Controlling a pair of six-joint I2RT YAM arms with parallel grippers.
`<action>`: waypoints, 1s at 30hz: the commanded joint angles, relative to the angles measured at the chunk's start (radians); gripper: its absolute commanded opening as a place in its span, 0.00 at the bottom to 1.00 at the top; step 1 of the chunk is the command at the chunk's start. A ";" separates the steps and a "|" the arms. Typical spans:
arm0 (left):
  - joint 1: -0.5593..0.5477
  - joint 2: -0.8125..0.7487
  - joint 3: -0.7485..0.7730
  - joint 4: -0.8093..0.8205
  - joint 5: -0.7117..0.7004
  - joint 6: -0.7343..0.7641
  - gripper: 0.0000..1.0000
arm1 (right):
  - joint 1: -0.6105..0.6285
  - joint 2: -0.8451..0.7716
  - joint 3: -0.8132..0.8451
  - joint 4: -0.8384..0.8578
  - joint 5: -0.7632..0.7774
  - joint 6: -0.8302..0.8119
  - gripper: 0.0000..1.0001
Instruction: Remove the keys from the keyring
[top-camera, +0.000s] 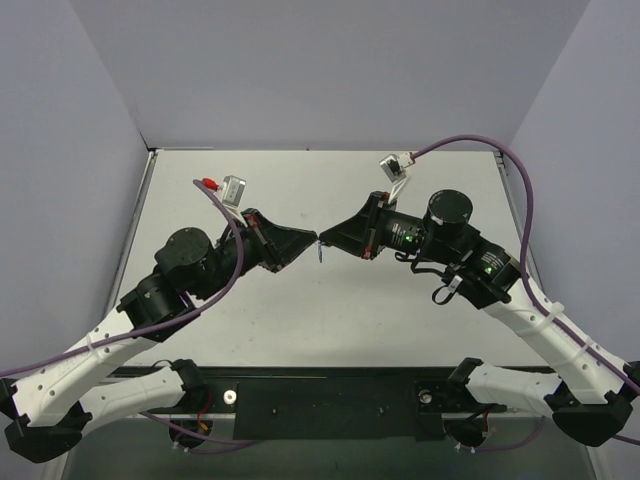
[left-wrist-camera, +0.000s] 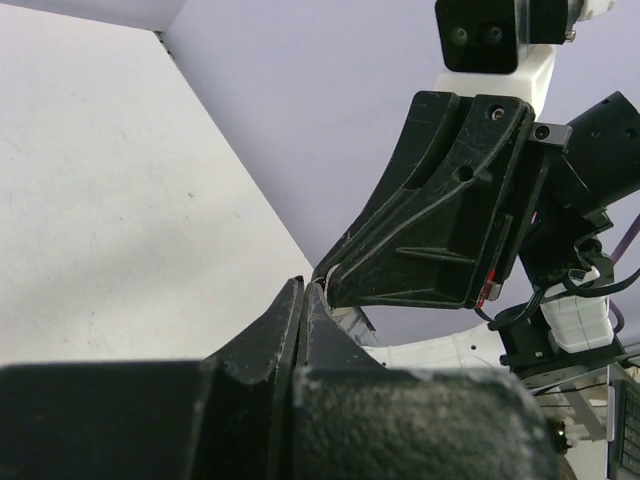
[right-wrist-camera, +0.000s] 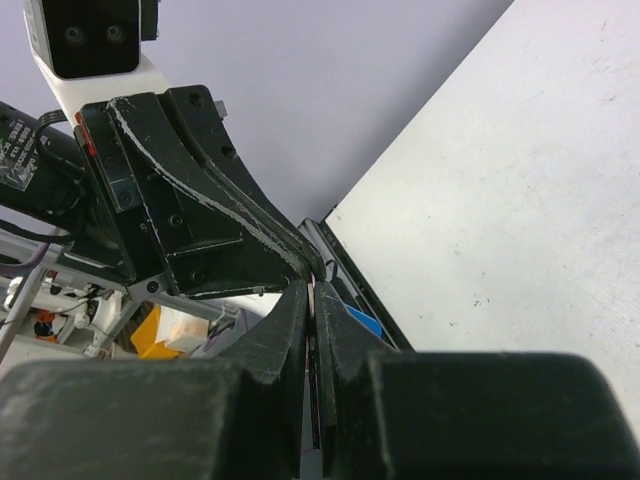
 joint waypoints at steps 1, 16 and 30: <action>-0.012 -0.043 -0.044 0.077 -0.072 -0.069 0.00 | -0.004 0.014 0.067 0.009 0.062 -0.046 0.00; -0.012 -0.023 0.003 -0.034 -0.121 0.004 0.20 | -0.001 0.123 0.256 -0.334 0.132 -0.186 0.00; 0.050 -0.002 0.239 -0.377 -0.011 0.253 0.68 | -0.027 0.148 0.291 -0.506 0.027 -0.246 0.00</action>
